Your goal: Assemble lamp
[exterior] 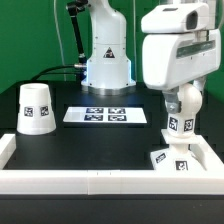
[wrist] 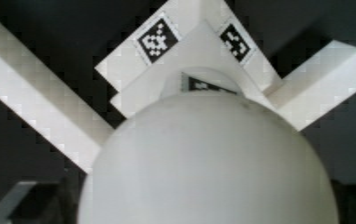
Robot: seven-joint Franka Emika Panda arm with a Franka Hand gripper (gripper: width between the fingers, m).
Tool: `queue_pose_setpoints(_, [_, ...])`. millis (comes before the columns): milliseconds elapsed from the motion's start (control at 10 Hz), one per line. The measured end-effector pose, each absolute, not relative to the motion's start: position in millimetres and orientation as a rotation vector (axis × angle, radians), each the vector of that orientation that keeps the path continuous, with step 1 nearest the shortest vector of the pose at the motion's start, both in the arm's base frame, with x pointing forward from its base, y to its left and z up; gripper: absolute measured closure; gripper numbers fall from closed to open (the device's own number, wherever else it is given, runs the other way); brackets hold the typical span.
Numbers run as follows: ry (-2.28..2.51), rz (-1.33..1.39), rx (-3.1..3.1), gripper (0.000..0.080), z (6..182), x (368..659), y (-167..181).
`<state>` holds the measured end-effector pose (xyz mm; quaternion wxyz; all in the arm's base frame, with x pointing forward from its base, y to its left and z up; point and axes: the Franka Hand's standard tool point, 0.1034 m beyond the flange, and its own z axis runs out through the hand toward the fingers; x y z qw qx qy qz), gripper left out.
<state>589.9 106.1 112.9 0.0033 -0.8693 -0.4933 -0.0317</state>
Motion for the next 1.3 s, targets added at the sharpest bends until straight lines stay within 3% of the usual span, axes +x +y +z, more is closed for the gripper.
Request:
queue_pose_setpoints(100, [-1.502, -0.1, -2.747, 0.01, 112.9, 590.0, 105.5])
queue_pose_setpoints(200, [-1.501, -0.1, -2.748, 0.0225, 112.9, 590.1, 104.7])
queue_pose_setpoints(600, [-1.398, -0.1, -2.797, 0.0223, 112.8, 590.2, 103.7])
queue_pose_setpoints(1300, [-0.361, -0.086, -3.087, 0.022, 112.2, 591.0, 101.4])
